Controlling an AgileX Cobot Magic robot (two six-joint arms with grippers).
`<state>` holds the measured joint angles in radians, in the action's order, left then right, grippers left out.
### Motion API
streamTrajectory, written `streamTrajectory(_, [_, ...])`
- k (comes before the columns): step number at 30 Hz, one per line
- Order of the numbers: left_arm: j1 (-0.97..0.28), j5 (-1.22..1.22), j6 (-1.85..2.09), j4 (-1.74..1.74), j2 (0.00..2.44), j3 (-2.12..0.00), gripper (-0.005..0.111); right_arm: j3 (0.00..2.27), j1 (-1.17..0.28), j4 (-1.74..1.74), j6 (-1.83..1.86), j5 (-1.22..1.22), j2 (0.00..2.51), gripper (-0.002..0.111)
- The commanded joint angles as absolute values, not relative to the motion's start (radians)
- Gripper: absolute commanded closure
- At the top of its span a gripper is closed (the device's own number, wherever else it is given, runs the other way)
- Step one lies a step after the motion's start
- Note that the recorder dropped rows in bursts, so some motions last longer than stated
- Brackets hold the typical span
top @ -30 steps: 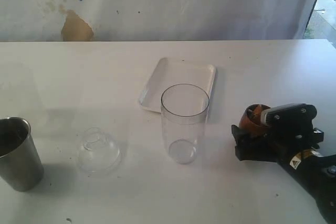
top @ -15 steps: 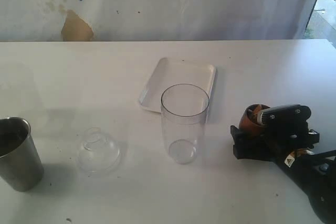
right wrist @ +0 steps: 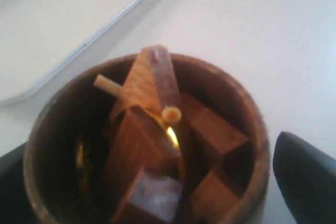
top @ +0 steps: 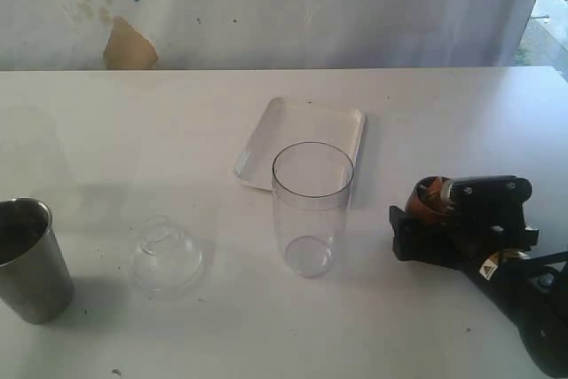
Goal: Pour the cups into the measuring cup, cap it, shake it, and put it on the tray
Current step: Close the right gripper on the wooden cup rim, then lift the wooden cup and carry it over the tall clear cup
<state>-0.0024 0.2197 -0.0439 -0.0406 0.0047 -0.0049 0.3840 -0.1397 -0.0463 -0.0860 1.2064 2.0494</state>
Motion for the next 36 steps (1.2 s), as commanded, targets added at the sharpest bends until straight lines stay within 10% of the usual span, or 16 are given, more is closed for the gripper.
streamTrajectory(1, [-0.002, 0.21, -0.046, -0.044, 0.0, 0.0, 0.106, 0.405, -0.142, -0.045, -0.102, 1.221, 2.052, 0.017])
streamTrajectory(9, [-0.002, 0.21, -0.046, -0.044, 0.0, 0.0, 0.106, 0.413, -0.142, -0.045, -0.108, 1.173, 2.052, 0.107])
streamTrajectory(36, [-0.002, 0.21, -0.046, -0.044, 0.0, 0.0, 0.106, 0.88, -0.248, 0.45, -0.069, 0.229, 1.46, 0.108])
